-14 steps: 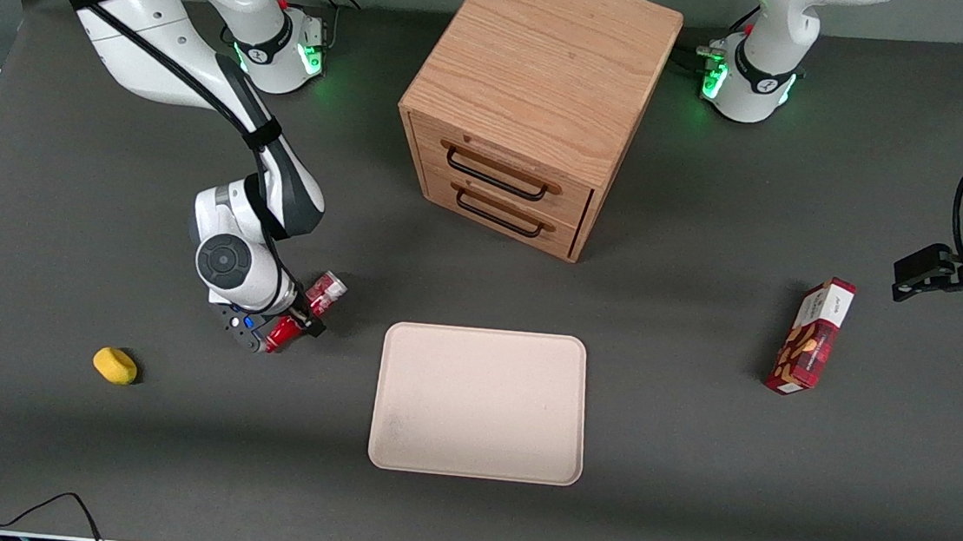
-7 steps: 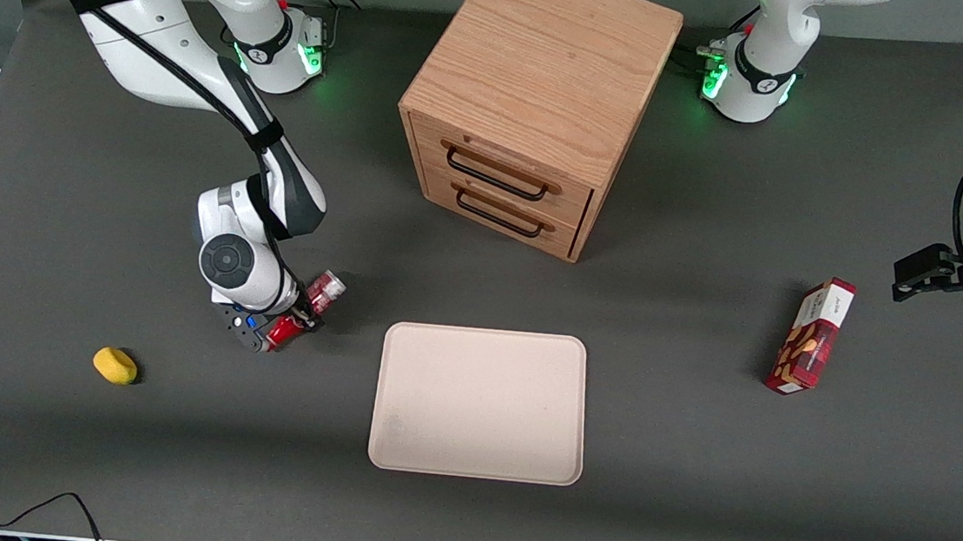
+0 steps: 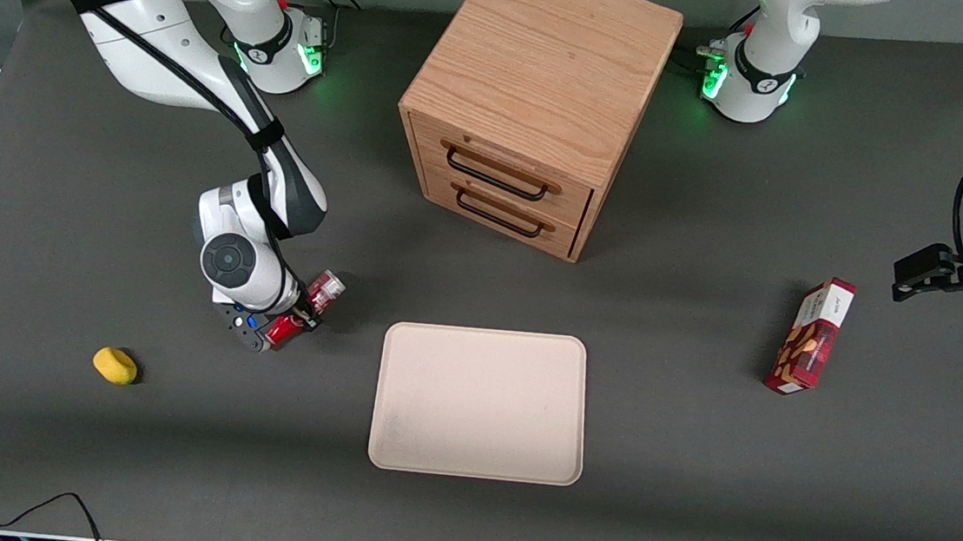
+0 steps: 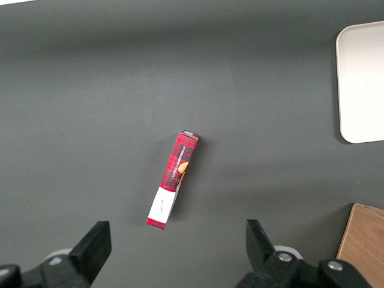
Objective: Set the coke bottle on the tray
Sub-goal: 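Close the right gripper around the bottle's body and lift it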
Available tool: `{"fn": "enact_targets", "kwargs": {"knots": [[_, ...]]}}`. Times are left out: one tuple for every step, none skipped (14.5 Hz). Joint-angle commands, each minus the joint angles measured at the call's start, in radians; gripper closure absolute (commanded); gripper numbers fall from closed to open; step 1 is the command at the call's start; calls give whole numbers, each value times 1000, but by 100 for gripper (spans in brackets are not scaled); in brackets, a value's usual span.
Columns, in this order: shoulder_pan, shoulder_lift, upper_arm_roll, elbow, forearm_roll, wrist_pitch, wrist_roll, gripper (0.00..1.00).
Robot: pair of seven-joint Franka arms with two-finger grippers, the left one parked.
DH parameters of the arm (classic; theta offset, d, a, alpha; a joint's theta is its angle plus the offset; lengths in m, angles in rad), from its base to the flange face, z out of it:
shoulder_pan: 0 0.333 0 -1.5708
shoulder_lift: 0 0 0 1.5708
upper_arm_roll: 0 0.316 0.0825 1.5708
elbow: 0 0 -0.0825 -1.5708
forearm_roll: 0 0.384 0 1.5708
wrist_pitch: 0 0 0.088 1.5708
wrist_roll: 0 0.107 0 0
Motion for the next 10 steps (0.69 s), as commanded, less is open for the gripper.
{"fn": "enact_targets", "kwargs": {"knots": [[2,-99,6,-4,-27,-82,23,100],[-1,-135,6,2,-25,-118,19,100],[-4,-175,10,16,-25,-164,6,100],[-7,-206,18,42,-14,-229,-18,100],[-10,-235,19,77,-11,-307,-36,100],[-13,-257,19,114,-4,-371,-38,100],[-19,-275,18,152,18,-436,-50,100],[-30,-294,18,191,38,-496,-95,100],[-39,-310,18,243,64,-566,-139,100],[-44,-321,16,296,81,-637,-156,100]]}}
